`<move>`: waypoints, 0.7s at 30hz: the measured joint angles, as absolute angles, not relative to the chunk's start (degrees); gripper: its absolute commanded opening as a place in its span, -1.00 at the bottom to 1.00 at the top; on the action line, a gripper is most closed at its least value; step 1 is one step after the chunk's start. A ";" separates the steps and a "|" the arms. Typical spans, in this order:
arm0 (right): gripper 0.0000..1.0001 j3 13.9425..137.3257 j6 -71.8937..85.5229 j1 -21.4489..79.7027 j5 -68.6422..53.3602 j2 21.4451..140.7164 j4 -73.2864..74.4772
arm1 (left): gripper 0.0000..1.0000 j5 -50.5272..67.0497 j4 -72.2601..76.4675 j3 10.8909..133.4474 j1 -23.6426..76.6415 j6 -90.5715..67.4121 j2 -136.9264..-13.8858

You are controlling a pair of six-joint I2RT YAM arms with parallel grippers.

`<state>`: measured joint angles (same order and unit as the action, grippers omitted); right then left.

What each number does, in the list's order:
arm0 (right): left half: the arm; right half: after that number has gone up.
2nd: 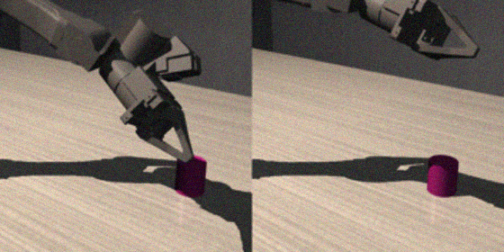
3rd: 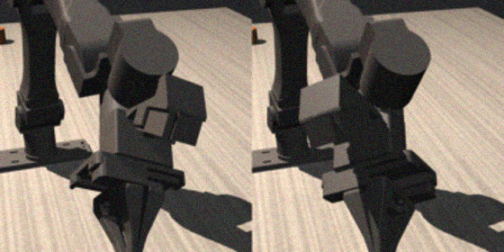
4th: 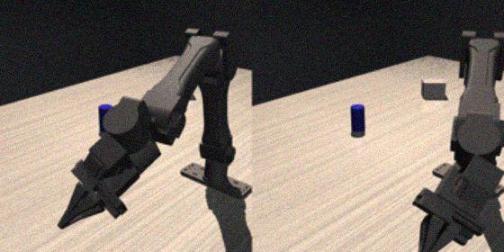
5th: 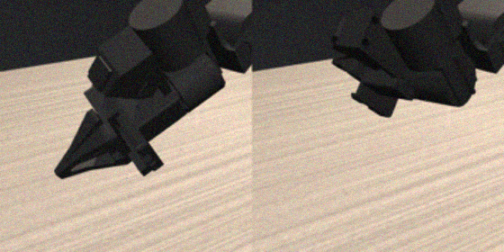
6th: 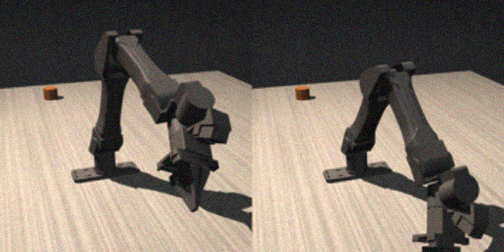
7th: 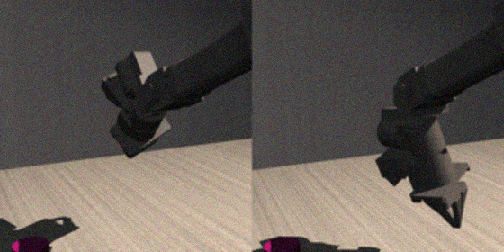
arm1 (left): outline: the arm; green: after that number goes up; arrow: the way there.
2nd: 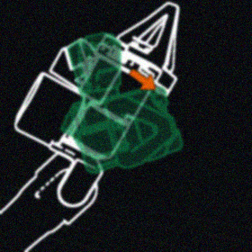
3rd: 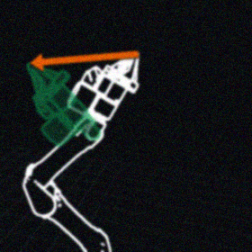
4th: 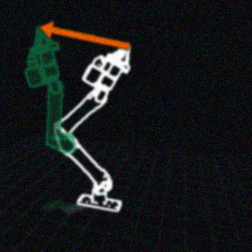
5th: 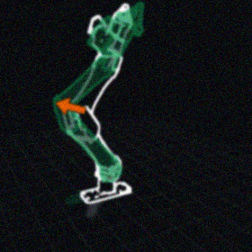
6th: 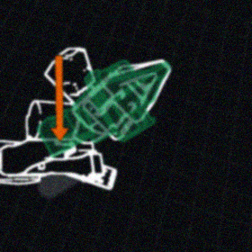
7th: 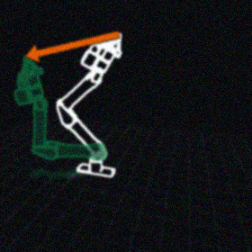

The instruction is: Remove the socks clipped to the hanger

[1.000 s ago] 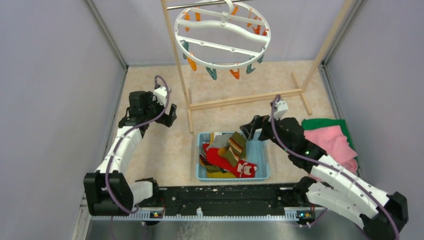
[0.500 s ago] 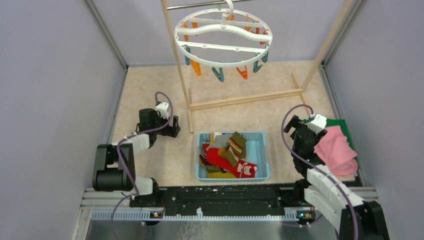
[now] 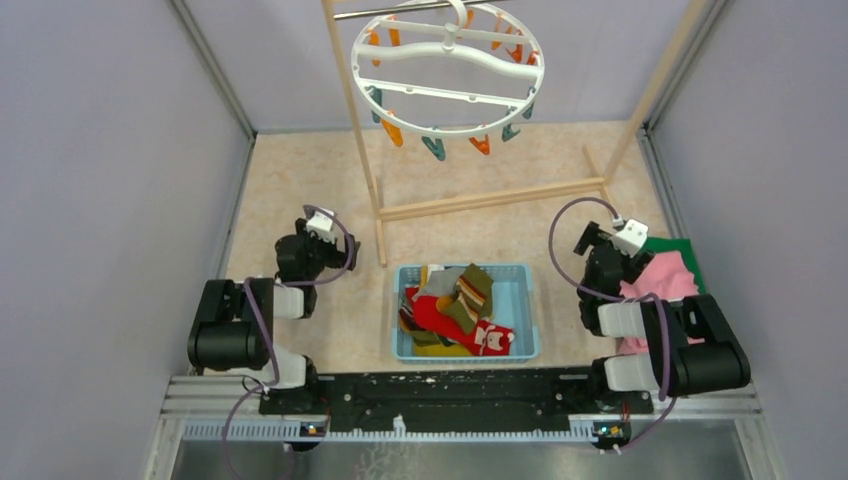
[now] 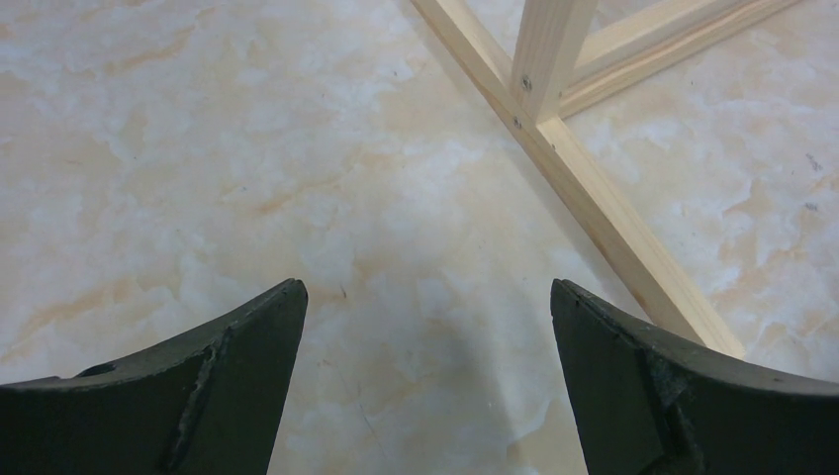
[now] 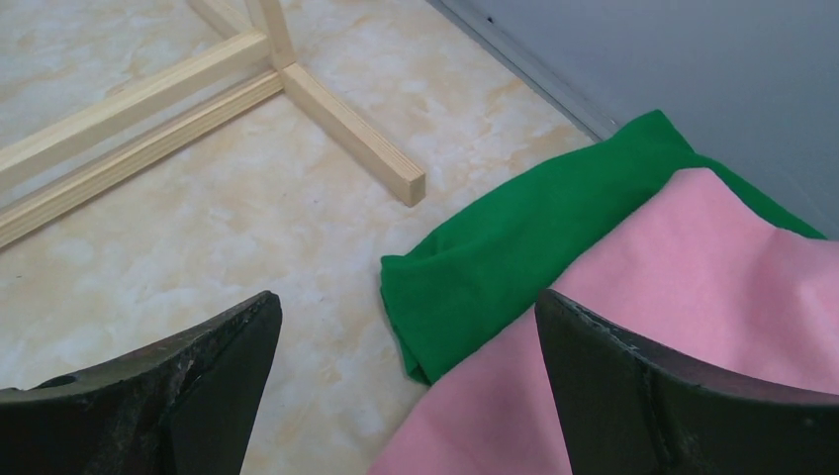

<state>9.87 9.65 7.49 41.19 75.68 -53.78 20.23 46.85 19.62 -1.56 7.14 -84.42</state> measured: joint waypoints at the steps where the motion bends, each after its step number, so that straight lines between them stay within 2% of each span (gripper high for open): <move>1: 0.97 9.87 9.26 7.31 40.71 76.64 -54.83 | 0.98 20.25 50.30 17.96 -1.58 7.14 -85.03; 6: 0.97 7.40 5.89 7.51 35.79 77.80 -64.40 | 0.98 21.10 64.90 10.68 -1.63 7.35 -90.91; 11: 0.97 4.64 0.80 8.91 30.30 83.05 -74.96 | 0.98 21.26 64.31 13.34 -1.63 7.33 -90.89; 21: 0.97 9.21 2.00 5.52 25.26 84.44 -70.06 | 0.98 21.10 64.18 15.16 -1.63 7.35 -90.50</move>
<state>9.21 2.00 5.52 25.26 84.44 -70.06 21.10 64.18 15.16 -1.63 7.35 -90.50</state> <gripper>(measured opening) 0.985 0.989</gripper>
